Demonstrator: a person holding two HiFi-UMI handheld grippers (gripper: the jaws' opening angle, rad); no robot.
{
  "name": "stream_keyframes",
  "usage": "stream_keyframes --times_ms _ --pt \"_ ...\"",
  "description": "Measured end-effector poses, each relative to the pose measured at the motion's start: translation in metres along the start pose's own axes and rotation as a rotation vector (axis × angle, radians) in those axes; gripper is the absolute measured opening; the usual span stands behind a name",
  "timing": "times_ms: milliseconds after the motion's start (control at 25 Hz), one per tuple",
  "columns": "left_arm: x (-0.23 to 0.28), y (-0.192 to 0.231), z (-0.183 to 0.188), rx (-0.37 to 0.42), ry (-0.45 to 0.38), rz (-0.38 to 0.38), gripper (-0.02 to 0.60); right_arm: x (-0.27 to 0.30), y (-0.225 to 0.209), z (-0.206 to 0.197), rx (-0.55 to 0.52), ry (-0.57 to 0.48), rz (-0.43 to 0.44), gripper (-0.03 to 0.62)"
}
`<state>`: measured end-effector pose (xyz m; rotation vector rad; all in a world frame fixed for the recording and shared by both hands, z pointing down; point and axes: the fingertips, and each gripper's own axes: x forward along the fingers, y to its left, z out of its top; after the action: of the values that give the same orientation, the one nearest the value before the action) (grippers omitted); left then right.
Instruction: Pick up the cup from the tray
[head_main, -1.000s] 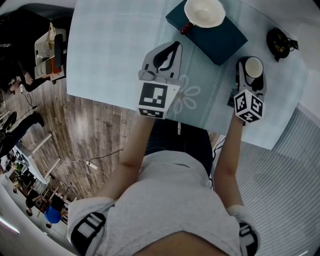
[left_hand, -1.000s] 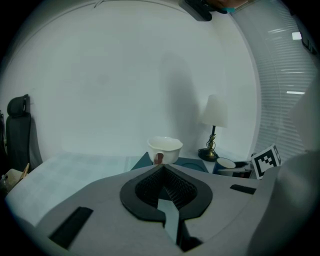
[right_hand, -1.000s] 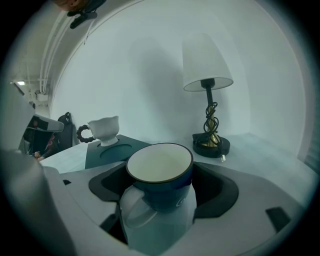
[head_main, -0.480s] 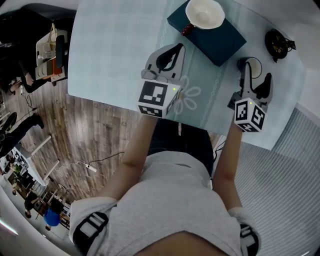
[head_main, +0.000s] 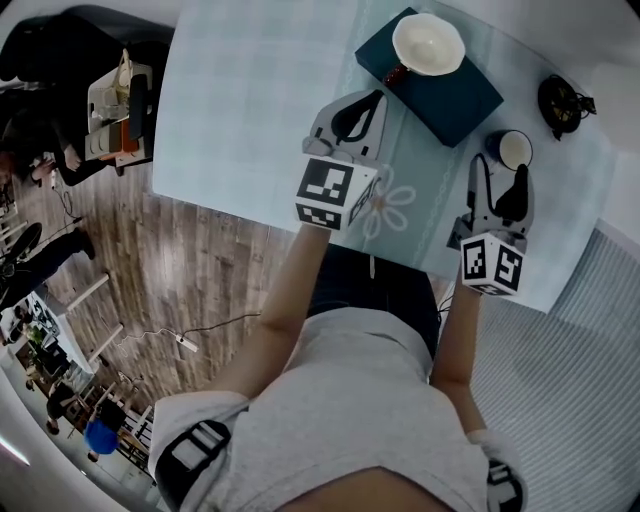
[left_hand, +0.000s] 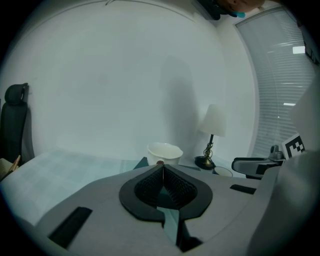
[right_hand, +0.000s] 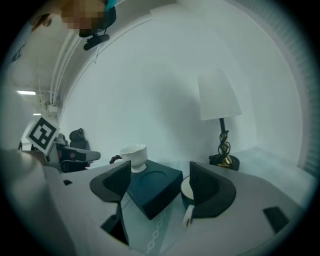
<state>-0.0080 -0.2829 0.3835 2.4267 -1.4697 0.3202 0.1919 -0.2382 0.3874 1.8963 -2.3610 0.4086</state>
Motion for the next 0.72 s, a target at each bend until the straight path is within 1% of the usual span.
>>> stream_keyframes --times_ms 120,160,200,240,280,320,400,440,520,720 --pt "0.006 0.005 -0.002 0.006 0.006 -0.022 0.01 0.0 0.021 -0.005 0.006 0.015 0.057 0.362" --pt "0.008 0.006 -0.004 0.009 0.01 -0.029 0.041 0.001 0.029 -0.008 0.013 0.022 0.076 0.362" --pt "0.01 0.008 -0.005 0.01 0.014 -0.038 0.092 0.001 0.035 -0.01 0.022 0.03 0.093 0.361" --pt "0.013 0.009 -0.007 0.008 0.019 -0.048 0.121 0.002 0.041 -0.013 0.03 0.037 0.108 0.36" --pt "0.016 0.01 -0.009 0.005 0.022 -0.057 0.136 0.002 0.046 -0.016 0.036 0.044 0.116 0.347" --pt "0.02 0.012 -0.011 0.004 0.025 -0.064 0.145 0.001 0.049 -0.019 0.041 0.048 0.115 0.308" --pt "0.027 0.014 -0.014 0.009 0.03 -0.077 0.159 0.0 0.053 -0.022 0.043 0.052 0.1 0.093" --pt "0.03 0.014 -0.015 0.012 0.031 -0.085 0.165 0.0 0.055 -0.023 0.043 0.055 0.098 0.054" --pt "0.037 0.013 -0.016 0.02 0.035 -0.103 0.185 -0.001 0.06 -0.024 0.042 0.06 0.101 0.051" --pt "0.051 0.013 -0.024 0.06 0.048 -0.13 0.193 0.001 0.067 -0.03 0.044 0.083 0.108 0.048"
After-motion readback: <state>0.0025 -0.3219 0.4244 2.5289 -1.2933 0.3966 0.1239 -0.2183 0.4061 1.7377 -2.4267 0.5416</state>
